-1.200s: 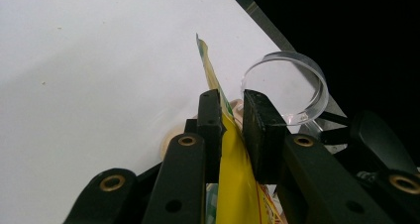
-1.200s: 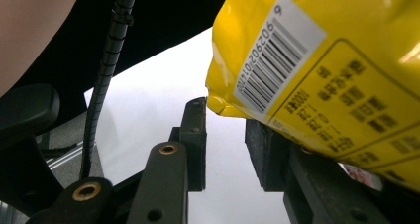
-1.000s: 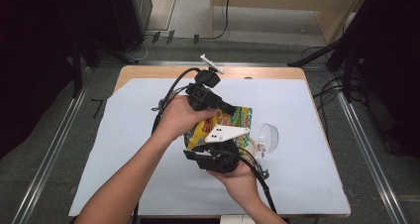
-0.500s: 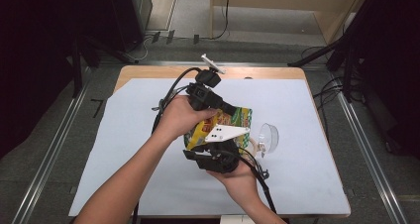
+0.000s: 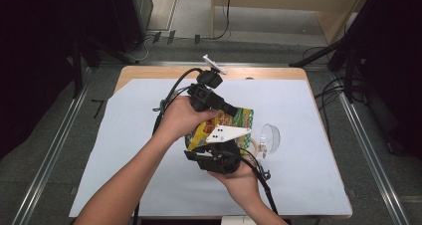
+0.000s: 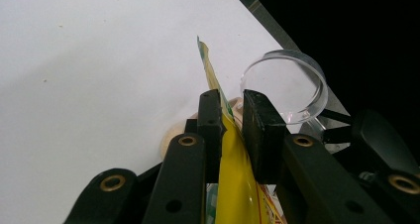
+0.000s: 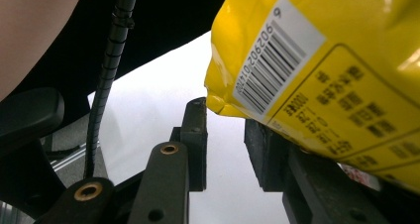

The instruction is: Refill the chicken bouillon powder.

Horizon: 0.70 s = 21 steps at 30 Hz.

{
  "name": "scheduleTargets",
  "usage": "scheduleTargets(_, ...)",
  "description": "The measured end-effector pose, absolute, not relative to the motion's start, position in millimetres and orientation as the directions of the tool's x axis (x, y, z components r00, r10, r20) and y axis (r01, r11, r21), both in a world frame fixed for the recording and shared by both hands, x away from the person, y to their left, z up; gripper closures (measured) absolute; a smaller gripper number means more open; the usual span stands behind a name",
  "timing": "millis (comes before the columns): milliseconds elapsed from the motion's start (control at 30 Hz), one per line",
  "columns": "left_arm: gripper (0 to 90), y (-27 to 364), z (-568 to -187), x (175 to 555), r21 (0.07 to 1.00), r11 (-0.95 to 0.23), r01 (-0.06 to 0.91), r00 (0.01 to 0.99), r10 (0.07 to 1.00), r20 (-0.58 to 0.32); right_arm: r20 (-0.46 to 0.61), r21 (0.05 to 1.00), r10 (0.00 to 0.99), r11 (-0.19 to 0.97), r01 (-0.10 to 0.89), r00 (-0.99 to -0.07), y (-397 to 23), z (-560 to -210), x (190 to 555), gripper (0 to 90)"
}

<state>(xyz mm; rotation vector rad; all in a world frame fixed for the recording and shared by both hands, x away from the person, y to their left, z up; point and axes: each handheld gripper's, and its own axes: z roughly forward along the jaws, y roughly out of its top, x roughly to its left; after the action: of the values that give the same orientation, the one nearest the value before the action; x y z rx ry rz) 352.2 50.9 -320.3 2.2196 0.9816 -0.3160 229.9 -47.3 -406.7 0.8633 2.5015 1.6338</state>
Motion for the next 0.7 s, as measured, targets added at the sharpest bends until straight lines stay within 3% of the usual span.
scheduleTargets(700,79.7,43.8,-312.2,345.3,0.495,-0.511,0.703,0.708,0.573,-0.413,0.267,0.861,0.46,0.28,0.424,-0.847,-48.3,-404.6,228.9,72.2)
